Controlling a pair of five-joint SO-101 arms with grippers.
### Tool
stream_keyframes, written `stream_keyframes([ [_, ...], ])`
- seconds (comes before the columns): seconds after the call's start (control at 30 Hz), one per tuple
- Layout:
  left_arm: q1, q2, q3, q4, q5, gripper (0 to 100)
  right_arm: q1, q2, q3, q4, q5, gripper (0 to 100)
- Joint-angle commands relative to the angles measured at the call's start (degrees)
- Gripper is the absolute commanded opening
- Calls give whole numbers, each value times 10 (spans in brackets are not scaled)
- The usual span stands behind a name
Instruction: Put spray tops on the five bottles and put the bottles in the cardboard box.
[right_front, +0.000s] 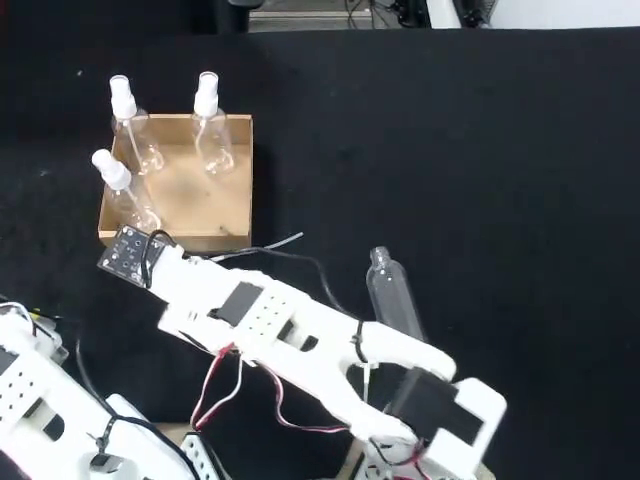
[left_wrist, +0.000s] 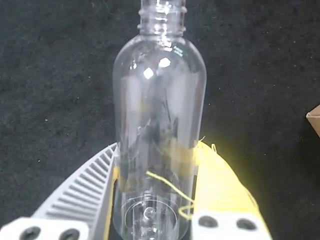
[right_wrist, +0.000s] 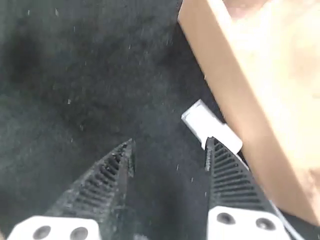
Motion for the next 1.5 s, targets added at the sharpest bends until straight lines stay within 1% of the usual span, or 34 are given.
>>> stream_keyframes([
  [0.0,-8,-4,-8,-9,3,30,1,26,-39,-60,0,205],
  [0.13,-8,-5,-8,-9,3,30,4,65,-40,-124,-14,205],
  [0.33,-8,-6,-8,-9,3,30,21,90,-40,-186,-110,205],
  [0.47,-8,-9,-7,-9,3,30,44,93,-35,-191,-163,205],
  [0.7,-8,-9,-7,-9,3,30,51,90,-26,-119,-173,205],
  [1.03,-8,-9,-7,-9,3,30,50,87,-29,-81,-174,205],
  [1.3,-8,-9,-8,-10,3,30,54,86,-30,33,-170,206],
  [1.47,-8,-9,-8,-10,2,30,54,44,-22,65,-168,208],
])
